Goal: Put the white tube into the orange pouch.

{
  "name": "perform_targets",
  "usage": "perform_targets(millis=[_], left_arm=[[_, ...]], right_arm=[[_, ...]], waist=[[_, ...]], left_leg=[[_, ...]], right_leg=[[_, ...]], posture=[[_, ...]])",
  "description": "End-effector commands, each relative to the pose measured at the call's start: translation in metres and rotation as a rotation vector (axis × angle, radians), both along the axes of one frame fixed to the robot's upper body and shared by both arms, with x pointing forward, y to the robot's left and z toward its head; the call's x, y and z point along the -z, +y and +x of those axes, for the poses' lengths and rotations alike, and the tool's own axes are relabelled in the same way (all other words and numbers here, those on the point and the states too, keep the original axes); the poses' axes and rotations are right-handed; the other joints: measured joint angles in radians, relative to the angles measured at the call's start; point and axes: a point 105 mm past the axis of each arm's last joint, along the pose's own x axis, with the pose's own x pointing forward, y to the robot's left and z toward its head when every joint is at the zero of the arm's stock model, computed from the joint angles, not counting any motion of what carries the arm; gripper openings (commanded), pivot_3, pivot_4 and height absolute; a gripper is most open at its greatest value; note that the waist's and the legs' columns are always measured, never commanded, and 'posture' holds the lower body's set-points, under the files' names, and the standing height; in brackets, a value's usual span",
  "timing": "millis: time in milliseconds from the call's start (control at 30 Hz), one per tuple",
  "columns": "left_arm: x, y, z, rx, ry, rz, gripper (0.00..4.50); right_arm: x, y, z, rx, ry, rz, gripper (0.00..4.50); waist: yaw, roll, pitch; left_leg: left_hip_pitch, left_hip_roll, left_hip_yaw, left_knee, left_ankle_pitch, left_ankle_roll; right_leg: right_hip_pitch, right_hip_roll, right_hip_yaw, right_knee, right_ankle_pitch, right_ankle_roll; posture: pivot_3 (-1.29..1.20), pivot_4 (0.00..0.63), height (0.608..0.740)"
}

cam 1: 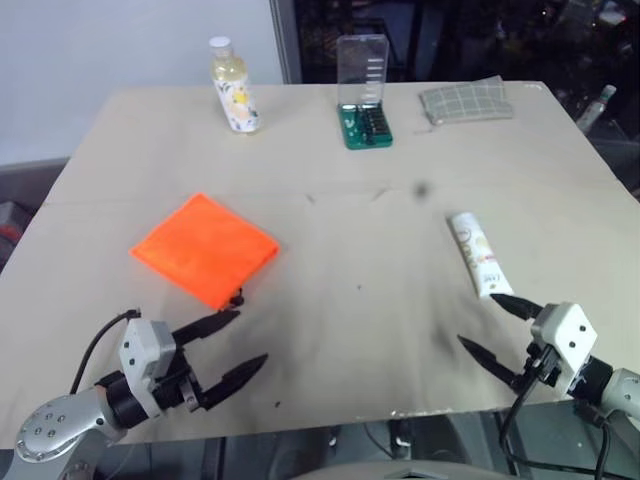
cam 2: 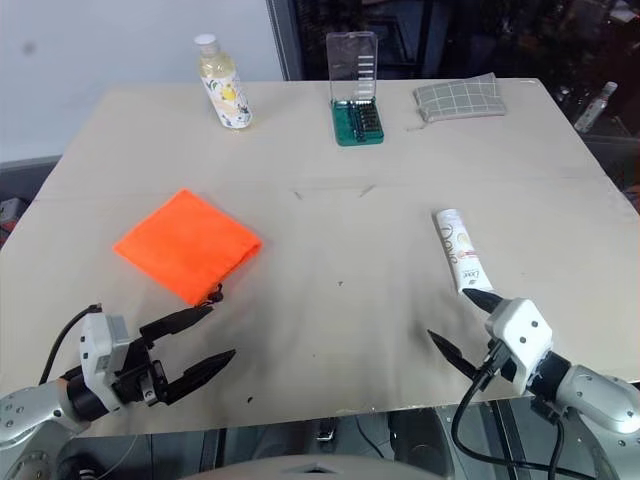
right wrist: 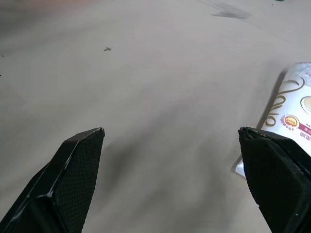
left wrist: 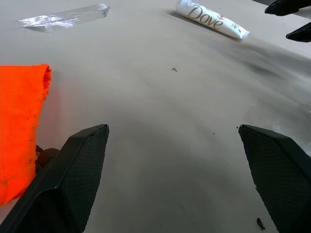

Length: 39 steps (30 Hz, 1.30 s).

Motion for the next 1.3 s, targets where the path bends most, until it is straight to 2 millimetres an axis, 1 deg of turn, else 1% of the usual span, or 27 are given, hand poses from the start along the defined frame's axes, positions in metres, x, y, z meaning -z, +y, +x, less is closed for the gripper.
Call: perform_targets(millis=[33,133,233,300,367,433,533,667,767,833,967,1167,1300], left_arm=[[-0.009,-0.010,0.002,0.015,-0.043,-0.006,4.45],[-0.018,-0.020,0.012,-0.017,-0.080,-0.010,4.45],[-0.030,-0.018,0.030,-0.143,-0.172,0.026,4.45],[-0.033,-0.017,0.035,-0.193,-0.191,0.039,4.45],[-0.026,-0.010,0.044,-0.319,-0.202,0.200,4.45],[-0.018,0.000,0.049,-0.423,-0.182,0.320,4.45],[-0.014,0.003,0.057,-0.496,-0.175,0.396,4.45],[-0.008,0.010,0.068,-0.584,-0.190,0.502,4.45],[-0.010,0.005,0.074,-0.594,-0.245,0.562,4.45],[-0.010,0.000,0.077,-0.591,-0.275,0.577,4.45],[-0.012,-0.006,0.083,-0.609,-0.330,0.599,4.45],[-0.022,0.000,0.090,-0.701,-0.395,0.654,4.45],[-0.023,0.000,0.092,-0.713,-0.410,0.691,4.45]], right_arm=[[-0.009,-0.001,0.001,-0.012,-0.046,0.011,4.46],[-0.012,0.002,0.003,-0.027,-0.062,0.032,4.46],[-0.023,0.009,0.007,-0.039,-0.096,0.107,4.46],[-0.029,0.013,0.008,-0.057,-0.119,0.128,4.46],[-0.032,0.024,0.005,-0.147,-0.138,0.106,4.46],[-0.036,0.036,0.003,-0.243,-0.156,0.083,4.46],[-0.041,0.045,0.005,-0.336,-0.168,0.053,4.46],[-0.046,0.049,0.009,-0.394,-0.171,0.034,4.46],[-0.049,0.050,0.009,-0.426,-0.176,0.017,4.46],[-0.052,0.051,0.011,-0.433,-0.185,0.012,4.46],[-0.056,0.050,0.014,-0.428,-0.194,0.008,4.46],[-0.059,0.049,0.015,-0.409,-0.200,0.009,4.46],[-0.060,0.049,0.015,-0.401,-0.201,0.010,4.46]], waist=[[0.000,0.000,0.000],[0.002,0.000,0.000],[0.001,-0.001,0.000],[0.001,-0.001,0.000],[0.000,-0.001,0.000],[-0.001,-0.001,0.000],[0.002,-0.001,0.000],[0.013,-0.002,0.000],[0.022,-0.002,0.000],[0.023,-0.002,0.000],[0.025,-0.002,0.000],[0.025,-0.002,0.000],[0.025,-0.002,0.000]], left_leg=[[0.000,0.000,0.000,0.000,0.000,0.000],[0.000,0.000,0.000,0.001,0.000,0.000],[0.001,0.001,0.000,0.001,0.000,0.000],[0.002,0.001,0.000,0.001,0.000,0.000],[0.002,0.001,0.000,0.002,0.000,0.000],[0.002,0.001,0.001,0.002,0.000,0.000],[0.002,0.001,0.001,0.002,0.000,0.000],[0.002,0.000,0.001,0.005,0.000,0.000],[0.002,0.001,0.001,0.005,0.000,0.000],[0.002,0.001,0.001,0.005,0.000,0.000],[0.001,0.001,0.001,0.005,0.000,0.000],[0.001,0.001,0.001,0.005,0.000,0.000],[0.001,0.001,0.001,0.005,0.000,0.000]], right_leg=[[0.000,0.000,0.000,0.000,0.000,0.000],[0.001,0.000,0.000,0.000,0.000,0.000],[0.002,0.000,0.000,0.000,0.000,0.000],[0.002,0.000,-0.001,0.001,0.000,0.000],[0.001,0.001,-0.001,0.002,0.000,0.000],[0.002,0.002,0.000,0.002,0.000,0.000],[0.002,0.002,0.000,0.002,0.001,0.000],[0.002,0.002,-0.001,0.004,0.000,0.000],[0.002,0.002,-0.001,0.004,0.001,0.000],[0.002,0.002,-0.001,0.004,0.002,-0.003],[0.002,0.002,-0.001,0.004,0.003,-0.004],[0.002,0.002,-0.001,0.004,0.003,-0.004],[0.002,0.002,-0.001,0.004,0.003,-0.004]], posture=[[0.00,0.150,0.740],[0.00,0.150,0.740],[0.00,0.150,0.740],[0.00,0.150,0.740],[0.00,0.150,0.740],[0.00,0.150,0.740],[0.00,0.150,0.740],[0.00,0.150,0.740],[0.00,0.150,0.740],[0.00,0.150,0.740],[0.00,0.150,0.740],[0.00,0.150,0.740],[0.00,0.150,0.740]])
